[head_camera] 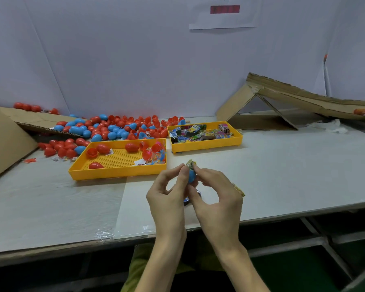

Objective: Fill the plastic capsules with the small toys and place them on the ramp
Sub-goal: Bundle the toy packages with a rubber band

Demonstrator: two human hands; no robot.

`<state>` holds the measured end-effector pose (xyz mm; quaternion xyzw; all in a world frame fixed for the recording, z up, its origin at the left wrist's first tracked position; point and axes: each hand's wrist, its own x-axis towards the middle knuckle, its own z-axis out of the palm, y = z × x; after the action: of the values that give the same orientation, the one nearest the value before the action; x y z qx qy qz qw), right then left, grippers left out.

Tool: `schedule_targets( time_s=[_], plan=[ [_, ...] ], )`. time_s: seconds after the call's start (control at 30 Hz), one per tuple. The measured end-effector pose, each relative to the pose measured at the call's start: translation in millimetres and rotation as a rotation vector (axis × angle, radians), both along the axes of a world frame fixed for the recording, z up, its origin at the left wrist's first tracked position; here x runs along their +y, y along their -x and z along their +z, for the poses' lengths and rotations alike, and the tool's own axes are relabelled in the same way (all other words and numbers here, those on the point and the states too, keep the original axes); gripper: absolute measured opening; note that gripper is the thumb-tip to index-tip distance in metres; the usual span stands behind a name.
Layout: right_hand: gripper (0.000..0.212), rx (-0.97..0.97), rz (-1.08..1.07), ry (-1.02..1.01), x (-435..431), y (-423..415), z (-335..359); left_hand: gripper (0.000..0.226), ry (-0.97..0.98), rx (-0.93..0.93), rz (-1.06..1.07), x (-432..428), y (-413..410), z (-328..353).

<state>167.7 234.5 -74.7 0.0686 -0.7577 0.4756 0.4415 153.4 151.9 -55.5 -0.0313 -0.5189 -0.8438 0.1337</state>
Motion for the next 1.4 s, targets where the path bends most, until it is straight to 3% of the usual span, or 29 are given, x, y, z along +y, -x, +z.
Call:
schedule_targets(
  time_s=[0.27,0.57,1.17,1.4],
  plan=[
    [0.034,0.150,-0.066,0.100,2.1,-0.8,-15.8,0.030,0.034,0.032,-0.015,14.1,-15.4,-10.2],
    [0.037,0.169,-0.050,0.116,3.8,-2.2,-17.9,0.028,0.134,0.078,0.056,14.4,-18.9,-10.6],
    [0.039,0.159,-0.033,0.153,3.2,-4.0,-18.8,0.021,0.068,0.029,-0.009,8.5,-15.6,-9.9],
    [0.041,0.131,-0.019,0.138,3.8,-4.1,-16.3,0.037,-0.073,-0.051,-0.194,-2.0,-10.2,-7.8]
  ],
)
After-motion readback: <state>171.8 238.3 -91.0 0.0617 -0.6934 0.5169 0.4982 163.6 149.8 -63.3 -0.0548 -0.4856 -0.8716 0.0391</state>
